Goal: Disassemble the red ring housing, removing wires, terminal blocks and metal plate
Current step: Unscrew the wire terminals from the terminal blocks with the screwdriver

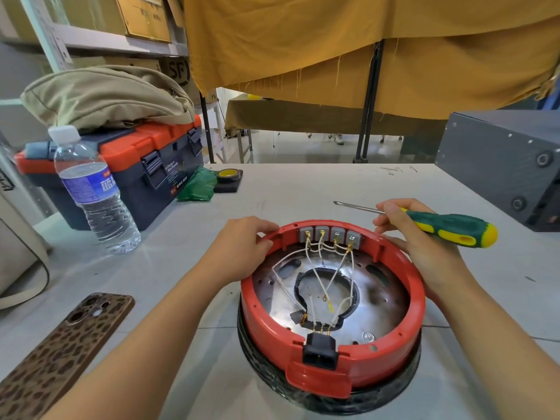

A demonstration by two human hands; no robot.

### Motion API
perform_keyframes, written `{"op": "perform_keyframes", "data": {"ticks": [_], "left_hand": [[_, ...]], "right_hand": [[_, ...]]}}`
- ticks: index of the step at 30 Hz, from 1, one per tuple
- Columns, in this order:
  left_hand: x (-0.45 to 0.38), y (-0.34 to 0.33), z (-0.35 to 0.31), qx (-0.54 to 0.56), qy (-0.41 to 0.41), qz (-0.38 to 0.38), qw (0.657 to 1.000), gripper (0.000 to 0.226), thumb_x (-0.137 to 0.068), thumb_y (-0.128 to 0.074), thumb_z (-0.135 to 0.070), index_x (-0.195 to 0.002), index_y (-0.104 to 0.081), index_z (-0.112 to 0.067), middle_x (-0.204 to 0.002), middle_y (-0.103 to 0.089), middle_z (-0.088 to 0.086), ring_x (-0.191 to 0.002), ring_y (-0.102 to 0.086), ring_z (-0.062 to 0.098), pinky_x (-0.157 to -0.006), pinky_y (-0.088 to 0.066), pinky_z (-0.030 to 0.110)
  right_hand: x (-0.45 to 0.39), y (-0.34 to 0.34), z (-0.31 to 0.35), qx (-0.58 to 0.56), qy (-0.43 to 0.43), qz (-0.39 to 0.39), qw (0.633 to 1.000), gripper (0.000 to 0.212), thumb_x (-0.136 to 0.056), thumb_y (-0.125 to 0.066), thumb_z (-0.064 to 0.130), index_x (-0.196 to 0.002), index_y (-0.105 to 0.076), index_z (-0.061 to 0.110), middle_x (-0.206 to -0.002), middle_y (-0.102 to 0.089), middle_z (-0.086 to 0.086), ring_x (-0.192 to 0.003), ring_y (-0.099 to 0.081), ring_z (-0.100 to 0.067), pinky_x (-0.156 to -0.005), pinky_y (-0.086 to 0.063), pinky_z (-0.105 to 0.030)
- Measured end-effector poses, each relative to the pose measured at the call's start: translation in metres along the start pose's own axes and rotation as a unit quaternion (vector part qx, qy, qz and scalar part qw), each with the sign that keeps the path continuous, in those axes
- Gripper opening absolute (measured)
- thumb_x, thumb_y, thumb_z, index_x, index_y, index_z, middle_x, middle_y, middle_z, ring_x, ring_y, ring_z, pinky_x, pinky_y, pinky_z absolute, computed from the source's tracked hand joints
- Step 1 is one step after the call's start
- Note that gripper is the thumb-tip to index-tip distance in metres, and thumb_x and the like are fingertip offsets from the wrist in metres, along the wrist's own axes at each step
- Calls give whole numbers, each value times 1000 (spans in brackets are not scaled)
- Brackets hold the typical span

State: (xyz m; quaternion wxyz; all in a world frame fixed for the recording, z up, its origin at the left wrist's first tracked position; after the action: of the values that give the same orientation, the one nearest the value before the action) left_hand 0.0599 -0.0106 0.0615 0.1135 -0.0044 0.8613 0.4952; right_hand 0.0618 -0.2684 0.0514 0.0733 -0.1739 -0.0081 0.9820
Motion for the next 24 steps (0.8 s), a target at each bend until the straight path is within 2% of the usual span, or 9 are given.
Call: {"op": "perform_keyframes", "data": {"ticks": [2,7,9,12,15,18,21,24], "left_hand": [[-3,-2,1,5,-2,1,1000,35,-93,-52,-12,-124,-62,-25,-125,-62,-4,-93,-56,8,-83,-37,19],[-13,-6,2,21,-14,13,1000,34,-91,-53,-9,-117,-66,-27,-118,-66,-7,-86,-56,5,-78,-35,15],[-18,-8,-1,25,-21,24,999,34,-92,-52,-7,-116,-66,-26,-117,-66,-6,-85,-57,7,-76,-35,13],[-24,-12,-8,19,-38,32,999,35,-92,-50,-5,-116,-65,-25,-118,-66,-5,-85,-58,9,-77,-35,15],[-28,-14,-15,10,-52,34,998,37,-90,-49,0,-115,-66,-22,-118,-66,-2,-88,-56,10,-79,-36,13],[-33,-15,-23,-23,-59,37,997,37,-90,-48,0,-116,-65,-19,-118,-66,1,-98,-58,14,-78,-33,10],[-38,-20,-38,-46,-80,41,995,35,-93,-51,-15,-127,-57,-19,-131,-59,0,-118,-54,16,-93,-32,17],[-40,-33,-53,-29,-110,81,990,42,-94,-53,-26,-135,-50,-24,-140,-51,-2,-126,-47,15,-101,-30,20]], "right_hand": [[0,1,0,7,3,-3,1000,16,-90,-61,30,-89,-68,15,-73,-69,4,-74,-65,-7,-69,-53,-19],[-2,8,6,-11,21,-32,999,12,-91,-59,16,-84,-66,11,-64,-64,3,-66,-62,-12,-81,-51,-30],[-4,11,9,-23,25,-36,999,10,-88,-60,13,-78,-63,14,-60,-63,3,-61,-59,-13,-74,-50,-28],[-6,12,15,-33,25,-26,999,13,-76,-61,20,-63,-60,22,-55,-58,4,-54,-57,-12,-60,-50,-23],[-7,12,23,-30,35,-17,999,19,-74,-63,26,-56,-59,22,-53,-57,2,-51,-53,-12,-50,-46,-21],[-9,16,29,-12,39,-21,999,26,-75,-66,32,-52,-59,23,-50,-55,3,-47,-48,-14,-46,-41,-20],[-13,17,35,8,44,-17,999,24,-73,-65,28,-52,-58,22,-47,-54,1,-45,-45,-13,-43,-37,-18],[-19,15,41,26,58,-11,998,23,-74,-65,23,-55,-53,21,-45,-53,2,-44,-46,-11,-41,-35,-16]]}}
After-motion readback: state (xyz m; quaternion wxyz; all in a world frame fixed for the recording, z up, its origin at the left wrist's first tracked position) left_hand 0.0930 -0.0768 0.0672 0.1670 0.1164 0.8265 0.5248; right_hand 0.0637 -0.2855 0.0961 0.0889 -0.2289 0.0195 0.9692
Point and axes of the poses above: each hand's wrist, its own x-axis away from the middle knuckle, its own y-axis out of the back of the hand, z = x × y, the point moved 8 cm from there along -x, towards the middle knuckle
